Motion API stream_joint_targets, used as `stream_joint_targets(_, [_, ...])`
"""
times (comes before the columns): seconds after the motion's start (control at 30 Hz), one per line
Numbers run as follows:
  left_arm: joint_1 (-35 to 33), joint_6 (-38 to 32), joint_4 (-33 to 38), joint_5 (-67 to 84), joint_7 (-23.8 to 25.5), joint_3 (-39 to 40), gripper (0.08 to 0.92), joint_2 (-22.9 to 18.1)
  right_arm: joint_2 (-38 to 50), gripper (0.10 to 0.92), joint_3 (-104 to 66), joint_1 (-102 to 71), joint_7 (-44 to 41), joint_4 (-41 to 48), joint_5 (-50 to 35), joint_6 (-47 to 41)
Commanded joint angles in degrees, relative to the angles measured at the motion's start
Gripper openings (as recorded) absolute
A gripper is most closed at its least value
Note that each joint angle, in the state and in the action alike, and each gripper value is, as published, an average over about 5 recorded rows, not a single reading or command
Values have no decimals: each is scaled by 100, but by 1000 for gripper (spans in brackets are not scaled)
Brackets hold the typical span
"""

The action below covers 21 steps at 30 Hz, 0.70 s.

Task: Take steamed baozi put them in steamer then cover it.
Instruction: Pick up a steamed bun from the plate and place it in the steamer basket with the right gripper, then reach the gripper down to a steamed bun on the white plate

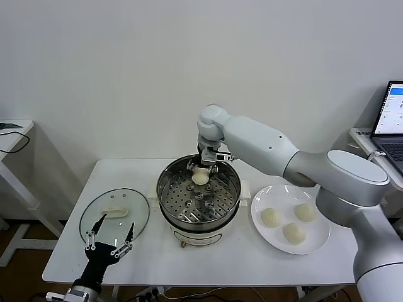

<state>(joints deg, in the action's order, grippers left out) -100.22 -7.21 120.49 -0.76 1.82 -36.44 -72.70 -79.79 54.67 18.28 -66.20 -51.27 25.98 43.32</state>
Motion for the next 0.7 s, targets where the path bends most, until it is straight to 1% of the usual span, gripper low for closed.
stream_joint_targets(0.03, [-4, 42, 16, -22, -15, -4, 823, -3, -49, 810, 43, -30, 29, 67, -129, -68])
stream_joint_targets(0.17, [23, 79, 25, -43, -41, 6, 823, 0, 405, 822, 167, 233, -66, -506, -1068, -544])
stream_joint_targets(0.27, [50, 80, 22, -43, -57, 20, 823, 0, 968, 822, 121, 472, -174, -1011, -1829, -1039])
stream_joint_targets(0.37, [56, 75, 29, -43, -63, 30, 823, 7, 1737, 823, 191, 849, -324, -1424, -2782, -1921])
stream_joint_targets(0.53, [64, 74, 23, -43, -63, 58, 823, 37, 3035, 823, 731, 1501, -457, -1647, -4393, -3948])
stream_joint_targets(0.63, [77, 72, -2, -46, -62, 97, 823, 48, 3625, 823, 1117, 1580, -463, -1649, -4887, -4572])
stream_joint_targets(0.7, [87, 73, -18, -52, -62, 133, 823, 47, 3918, 823, 1397, 1514, -413, -1716, -4992, -4796])
